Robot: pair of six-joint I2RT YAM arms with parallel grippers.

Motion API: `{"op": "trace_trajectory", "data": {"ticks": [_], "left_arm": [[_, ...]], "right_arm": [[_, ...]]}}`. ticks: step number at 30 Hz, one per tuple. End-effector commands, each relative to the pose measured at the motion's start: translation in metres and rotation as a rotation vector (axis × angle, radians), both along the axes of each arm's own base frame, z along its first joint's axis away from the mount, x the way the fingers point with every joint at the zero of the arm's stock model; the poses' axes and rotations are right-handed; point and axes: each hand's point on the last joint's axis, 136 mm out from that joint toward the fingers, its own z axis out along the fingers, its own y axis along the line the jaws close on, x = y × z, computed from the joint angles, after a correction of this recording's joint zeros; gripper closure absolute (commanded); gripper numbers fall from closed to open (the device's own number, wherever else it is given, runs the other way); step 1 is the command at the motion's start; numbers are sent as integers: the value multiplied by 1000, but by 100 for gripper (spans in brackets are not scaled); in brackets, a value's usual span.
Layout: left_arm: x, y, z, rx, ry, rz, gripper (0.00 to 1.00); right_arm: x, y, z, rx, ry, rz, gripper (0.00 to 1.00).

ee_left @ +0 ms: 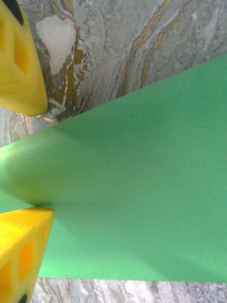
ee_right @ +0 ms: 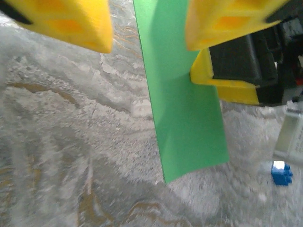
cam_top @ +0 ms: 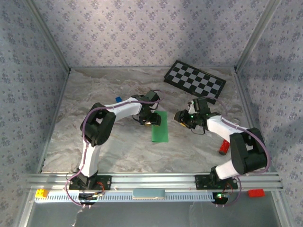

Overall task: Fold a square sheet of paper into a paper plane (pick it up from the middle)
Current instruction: First fold the square sheet of paper in half at the center of the table, then hold the square sheet of paper at the center of the table.

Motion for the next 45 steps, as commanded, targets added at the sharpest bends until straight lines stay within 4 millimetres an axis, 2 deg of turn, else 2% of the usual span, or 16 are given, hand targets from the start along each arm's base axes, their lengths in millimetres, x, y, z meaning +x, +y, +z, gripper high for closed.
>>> {"op": "trace_trajectory", "data": {"ticks": [1, 2, 3, 15, 32, 36, 41, 45], "left_arm": [[-9, 8, -56, 86, 44, -15, 43], [-9, 9, -56, 89, 45, -16, 43], [-9, 9, -56, 89, 45, -16, 43], [-9, 7, -57, 85, 45, -22, 43], [-10, 7, -60, 83, 50, -24, 43], [-10, 5, -60, 77, 52, -26, 43], [-9, 3, -57, 69, 47, -23, 43], [-4, -2, -43, 40, 24, -1, 43]], "right_arm": [[-5, 22, 0, 50, 8, 104, 85], [-5, 26, -1, 51, 13, 123, 96], [-5, 32, -2, 47, 16, 141, 100], [-1, 57, -29, 5, 69, 187, 100], [7, 78, -45, 12, 87, 219, 100], [0, 72, -62, -38, 130, 222, 100], [-19, 52, -89, -149, 205, 208, 100], [-25, 43, -99, -194, 205, 238, 100]]}}
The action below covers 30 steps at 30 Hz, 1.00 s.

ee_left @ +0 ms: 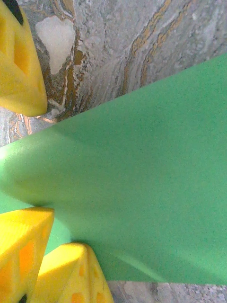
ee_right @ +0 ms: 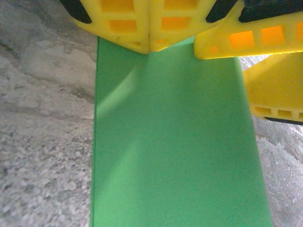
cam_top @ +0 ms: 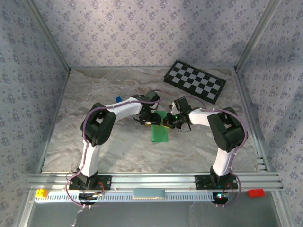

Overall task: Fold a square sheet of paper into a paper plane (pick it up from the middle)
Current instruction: Hold the square sheet of paper at the center of the table, then first fold the square sheet of paper in half at the center of the table.

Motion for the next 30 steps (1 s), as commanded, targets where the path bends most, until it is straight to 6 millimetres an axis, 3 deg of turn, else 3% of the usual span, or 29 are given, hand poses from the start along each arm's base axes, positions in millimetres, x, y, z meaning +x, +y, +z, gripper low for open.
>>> {"op": "trace_trajectory", "data": {"ticks": [1, 6, 9, 15, 21, 24, 30], "left_arm": [[-1, -5, -36, 16, 8, 3, 43], [14, -13, 18, -91, -79, 54, 39], [22, -9, 48, -154, -124, 95, 37], [29, 4, 83, -334, -135, 187, 43], [12, -23, 93, -546, -28, 109, 78], [3, -34, 86, -624, 37, 97, 98], [0, -29, 61, -602, 57, 123, 100]], "right_arm": [[-30, -30, -44, -178, 105, 13, 100], [-25, -36, -44, -220, 97, 55, 100], [-22, -35, -44, -232, 97, 73, 100], [-23, -37, -48, -253, 104, 69, 100], [-24, -39, -48, -265, 106, 60, 100], [-24, -40, -47, -269, 103, 51, 100], [-26, -40, -48, -265, 105, 49, 100]]}}
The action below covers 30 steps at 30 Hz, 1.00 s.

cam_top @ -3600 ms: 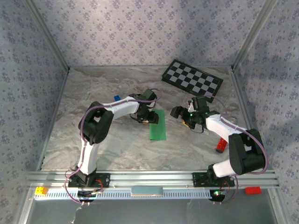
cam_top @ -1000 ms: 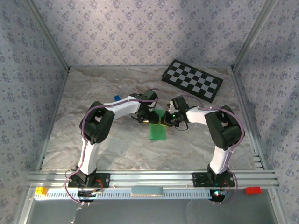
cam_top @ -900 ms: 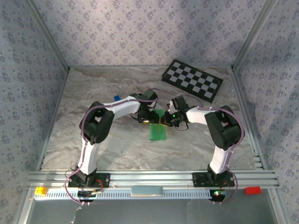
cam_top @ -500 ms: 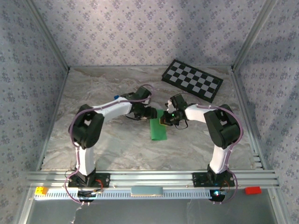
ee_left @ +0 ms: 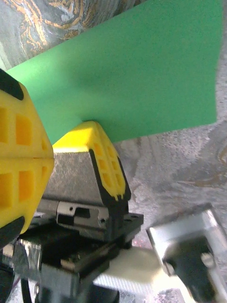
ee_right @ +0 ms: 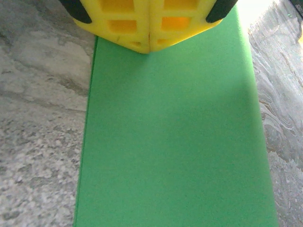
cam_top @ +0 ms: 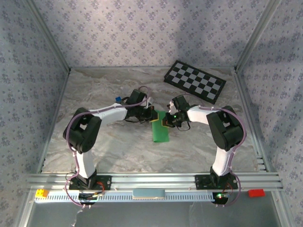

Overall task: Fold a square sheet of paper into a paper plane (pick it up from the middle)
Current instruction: First fold the square sheet of paper in half at the center of the table.

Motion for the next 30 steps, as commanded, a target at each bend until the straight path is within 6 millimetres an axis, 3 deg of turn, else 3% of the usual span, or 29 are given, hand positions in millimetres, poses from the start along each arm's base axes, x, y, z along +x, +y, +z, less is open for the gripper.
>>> {"op": "trace_trajectory", "data": {"ticks": [1, 8, 21, 25, 30], "left_arm": [[0, -8, -3, -53, 11, -17, 100], [-8, -2, -28, -25, 48, -15, 100], [-28, 34, -86, 179, 58, -46, 100], [-25, 34, -77, 181, 31, -41, 100], [-17, 17, -34, 77, 17, -32, 100]], "right_arm": [[-28, -39, -48, -204, 121, -50, 100], [-30, -40, -48, -208, 123, -50, 100], [-35, -41, -53, -215, 144, -52, 100], [-36, -43, -54, -221, 146, -55, 100], [-36, -43, -52, -223, 142, -56, 100]]}}
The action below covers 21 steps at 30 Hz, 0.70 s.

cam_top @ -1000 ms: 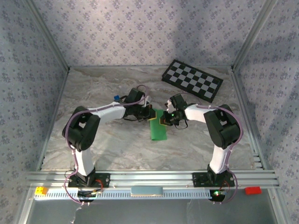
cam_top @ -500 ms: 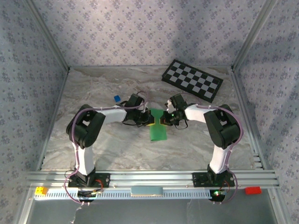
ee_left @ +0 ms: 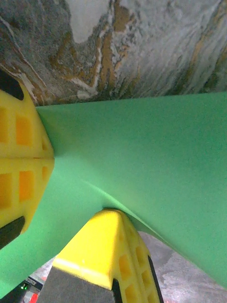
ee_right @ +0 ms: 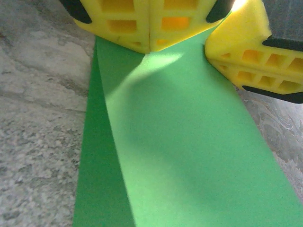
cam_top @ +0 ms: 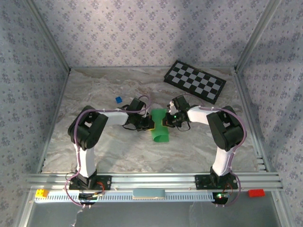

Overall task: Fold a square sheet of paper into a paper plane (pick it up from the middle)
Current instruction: First fold the square sheet of paper in half at the center of the table.

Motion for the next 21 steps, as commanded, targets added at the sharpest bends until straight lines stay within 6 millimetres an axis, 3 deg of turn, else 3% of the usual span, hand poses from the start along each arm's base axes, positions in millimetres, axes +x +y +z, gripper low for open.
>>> {"op": "trace_trajectory", "data": {"ticks": [1, 6, 14, 18, 21], "left_arm": [[4, -6, 31, -39, -5, 18, 100], [-7, -20, 38, -111, 73, 24, 100], [-31, -8, -2, -50, 163, 33, 100], [-46, 15, -27, 61, 181, 29, 100], [-47, 14, -28, 70, 178, 8, 100]], "right_arm": [[-35, -43, -52, -226, 148, -58, 100], [-36, -44, -53, -226, 151, -62, 100], [-39, -47, -54, -234, 154, -60, 100], [-41, -49, -55, -239, 156, -65, 100], [-43, -49, -58, -237, 163, -69, 100]]}}
